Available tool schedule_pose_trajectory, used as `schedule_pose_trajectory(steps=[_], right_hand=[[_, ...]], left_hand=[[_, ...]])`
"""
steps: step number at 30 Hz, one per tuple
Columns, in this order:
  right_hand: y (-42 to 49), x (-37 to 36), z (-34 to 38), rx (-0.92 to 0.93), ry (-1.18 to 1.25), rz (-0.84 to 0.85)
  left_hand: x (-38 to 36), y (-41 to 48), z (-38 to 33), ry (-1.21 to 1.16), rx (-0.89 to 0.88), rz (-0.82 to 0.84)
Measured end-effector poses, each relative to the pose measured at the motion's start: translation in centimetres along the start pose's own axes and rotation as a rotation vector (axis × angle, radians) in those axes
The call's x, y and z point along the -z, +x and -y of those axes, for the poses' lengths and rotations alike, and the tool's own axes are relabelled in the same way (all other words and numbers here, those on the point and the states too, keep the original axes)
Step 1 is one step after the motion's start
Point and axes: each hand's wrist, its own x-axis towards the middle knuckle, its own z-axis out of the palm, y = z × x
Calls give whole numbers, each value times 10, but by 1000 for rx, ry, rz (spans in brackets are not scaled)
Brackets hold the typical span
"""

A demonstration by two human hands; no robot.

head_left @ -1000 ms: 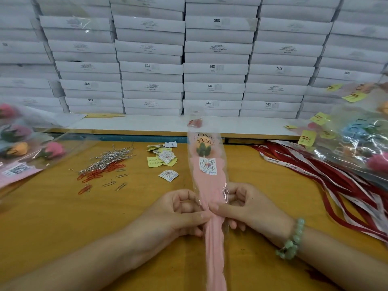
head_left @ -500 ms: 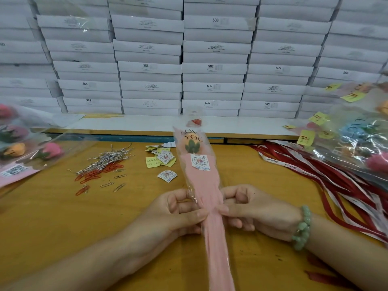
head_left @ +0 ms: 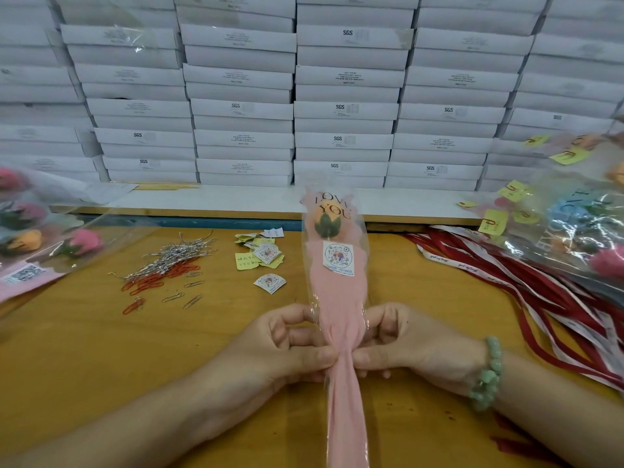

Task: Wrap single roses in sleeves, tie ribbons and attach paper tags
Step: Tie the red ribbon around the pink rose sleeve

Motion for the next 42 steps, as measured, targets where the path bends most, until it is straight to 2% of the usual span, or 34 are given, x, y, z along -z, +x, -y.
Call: schedule_pose_trajectory(steps=[15, 25, 32, 42], right_hand=[[2, -5, -4, 5, -43, -56], [1, -5, -6, 44, -31, -60], [2, 2, -8, 49, 13, 7], [2, 4, -10, 56, 30, -37]], left_hand=[[3, 2, 4, 39, -76, 47], [0, 3, 11, 221, -190, -9], [-5, 2, 11, 281, -168, -53], [-6, 0, 13, 347, -180, -52]])
